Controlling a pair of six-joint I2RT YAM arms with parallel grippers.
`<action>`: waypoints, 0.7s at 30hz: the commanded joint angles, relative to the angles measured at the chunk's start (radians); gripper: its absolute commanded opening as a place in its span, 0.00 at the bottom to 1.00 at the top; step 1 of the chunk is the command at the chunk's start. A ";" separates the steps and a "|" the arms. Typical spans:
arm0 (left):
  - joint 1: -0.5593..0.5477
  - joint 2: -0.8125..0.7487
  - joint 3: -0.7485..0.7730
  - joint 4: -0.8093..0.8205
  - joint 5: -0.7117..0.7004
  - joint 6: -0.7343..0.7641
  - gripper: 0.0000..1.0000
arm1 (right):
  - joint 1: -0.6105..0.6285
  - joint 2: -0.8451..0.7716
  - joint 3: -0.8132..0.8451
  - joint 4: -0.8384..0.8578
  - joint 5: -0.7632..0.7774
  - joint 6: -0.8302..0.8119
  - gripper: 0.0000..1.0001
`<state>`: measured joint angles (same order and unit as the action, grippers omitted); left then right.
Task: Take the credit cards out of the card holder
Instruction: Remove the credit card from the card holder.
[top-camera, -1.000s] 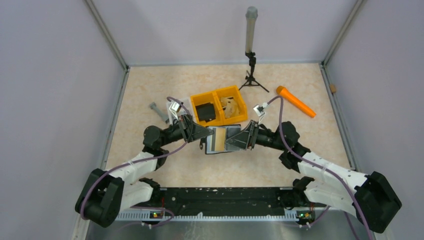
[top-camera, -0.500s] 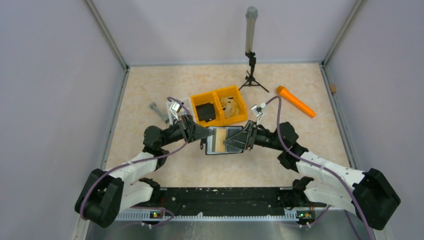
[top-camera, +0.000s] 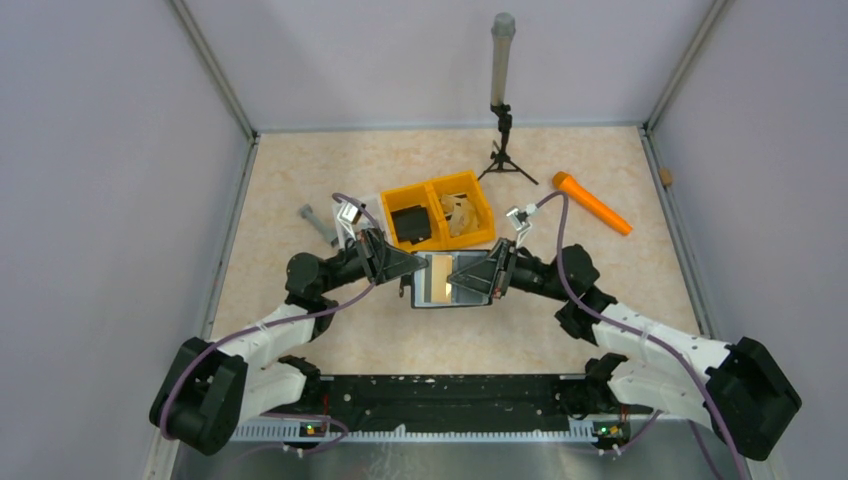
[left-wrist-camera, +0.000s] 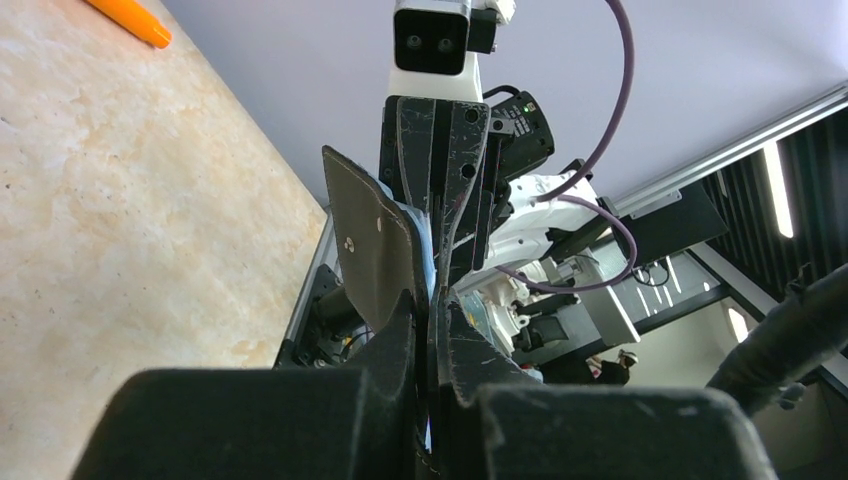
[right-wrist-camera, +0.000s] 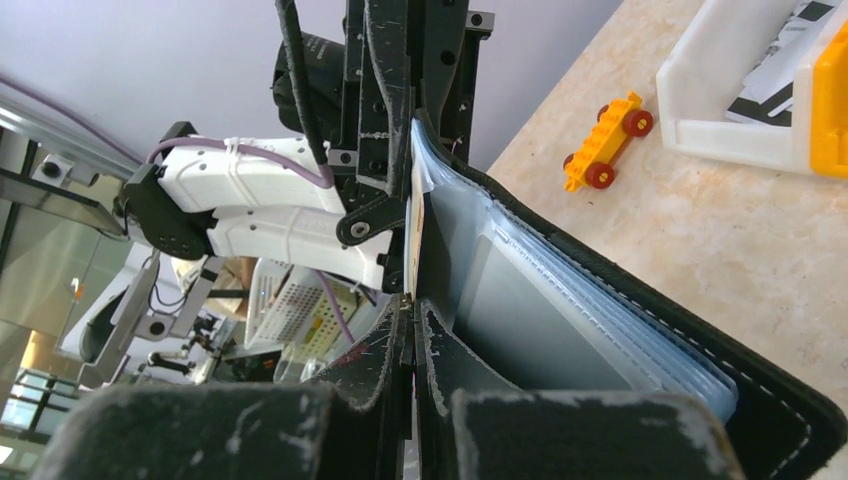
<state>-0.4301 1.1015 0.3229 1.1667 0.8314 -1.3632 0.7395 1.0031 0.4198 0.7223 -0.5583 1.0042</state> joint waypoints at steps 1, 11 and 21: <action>-0.002 -0.023 0.007 0.056 -0.004 0.004 0.00 | 0.009 -0.048 0.003 0.047 0.054 -0.010 0.00; 0.012 -0.046 0.010 0.054 -0.001 -0.010 0.00 | -0.015 -0.149 -0.046 -0.060 0.081 -0.038 0.00; 0.011 -0.047 0.005 0.053 -0.008 -0.016 0.00 | -0.014 -0.068 -0.025 0.051 0.009 -0.005 0.16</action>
<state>-0.4240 1.0752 0.3229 1.1656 0.8299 -1.3674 0.7300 0.8909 0.3775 0.6651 -0.5018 0.9913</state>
